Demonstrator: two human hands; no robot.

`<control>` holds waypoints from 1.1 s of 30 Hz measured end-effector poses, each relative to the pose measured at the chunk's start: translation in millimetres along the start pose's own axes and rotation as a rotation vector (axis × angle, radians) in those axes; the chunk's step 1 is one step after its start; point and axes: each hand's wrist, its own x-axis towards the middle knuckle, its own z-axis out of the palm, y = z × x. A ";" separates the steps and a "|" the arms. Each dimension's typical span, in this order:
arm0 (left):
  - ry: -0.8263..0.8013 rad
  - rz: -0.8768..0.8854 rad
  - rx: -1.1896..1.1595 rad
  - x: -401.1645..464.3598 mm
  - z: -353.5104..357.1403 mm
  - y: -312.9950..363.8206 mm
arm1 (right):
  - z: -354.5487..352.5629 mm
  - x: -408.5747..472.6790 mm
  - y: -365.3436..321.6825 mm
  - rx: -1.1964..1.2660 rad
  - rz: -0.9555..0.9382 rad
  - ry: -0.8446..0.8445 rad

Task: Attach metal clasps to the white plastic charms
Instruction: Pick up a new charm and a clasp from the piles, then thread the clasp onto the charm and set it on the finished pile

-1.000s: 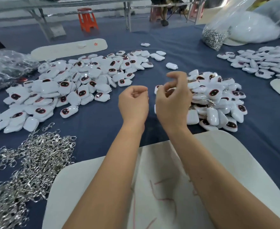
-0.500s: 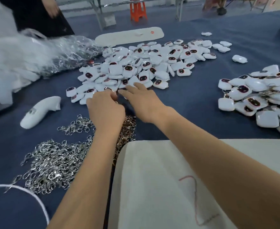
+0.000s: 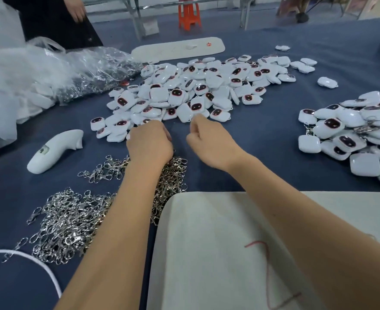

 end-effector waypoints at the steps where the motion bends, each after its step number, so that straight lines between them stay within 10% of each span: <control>1: 0.060 0.027 -0.054 -2.1 -0.4 7.2 | -7.6 -4.5 6.4 0.083 0.046 0.052; 4: 0.180 0.055 -0.490 -10.9 3.9 41.2 | -29.0 -19.8 25.1 0.405 0.163 0.137; 10: -0.074 -0.202 -1.349 -43.3 46.0 113.7 | -58.6 -52.2 71.8 0.563 0.070 0.153; 33: 0.011 0.191 -1.027 -57.6 77.8 122.1 | -65.6 -70.0 97.4 0.510 0.083 0.509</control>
